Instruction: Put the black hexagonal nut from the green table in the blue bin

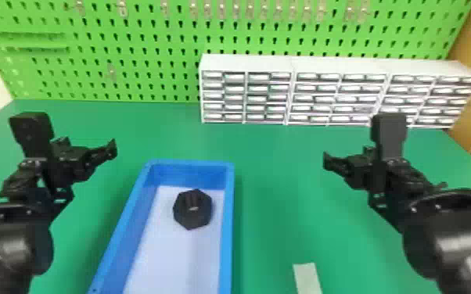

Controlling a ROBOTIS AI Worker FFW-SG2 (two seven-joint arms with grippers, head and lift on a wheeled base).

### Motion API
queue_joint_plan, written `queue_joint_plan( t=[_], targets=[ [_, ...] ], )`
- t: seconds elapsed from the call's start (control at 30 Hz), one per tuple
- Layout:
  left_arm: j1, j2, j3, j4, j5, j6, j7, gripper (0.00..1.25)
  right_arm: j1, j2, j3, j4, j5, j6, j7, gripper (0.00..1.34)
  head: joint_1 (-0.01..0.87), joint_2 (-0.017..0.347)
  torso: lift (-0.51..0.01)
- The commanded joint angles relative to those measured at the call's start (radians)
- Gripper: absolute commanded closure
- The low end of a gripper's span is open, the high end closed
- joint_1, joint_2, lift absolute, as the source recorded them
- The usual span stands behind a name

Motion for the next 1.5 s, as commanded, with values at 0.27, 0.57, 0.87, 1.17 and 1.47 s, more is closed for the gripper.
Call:
queue_joint_plan(
  t=[0.27,0.57,0.87,1.17,1.47],
  targets=[
    [0.002,0.0,0.002,0.0,-0.001,0.0,0.0,0.12,0.04,0.014,-0.185,-0.002,0.027,-0.041,0.06,0.29,0.666,0.032,-0.1],
    [0.003,0.0,0.008,0.0,0.009,0.0,0.0,0.12,0.065,0.028,-0.282,-0.002,0.046,-0.023,0.095,0.29,0.666,0.032,-0.1],
    [0.009,0.0,0.011,-0.002,0.017,0.0,0.003,0.12,0.092,0.05,-0.385,-0.003,0.087,0.008,0.172,0.29,0.666,0.032,-0.1],
    [0.008,0.0,0.003,0.0,0.015,0.0,0.006,0.12,0.086,0.05,-0.404,-0.005,0.103,0.011,0.172,0.29,0.666,0.032,-0.1],
    [0.003,0.0,0.002,0.0,0.015,0.0,0.006,0.12,0.071,0.05,-0.409,-0.005,0.113,0.008,0.172,0.29,0.666,0.032,-0.1]
  ],
)
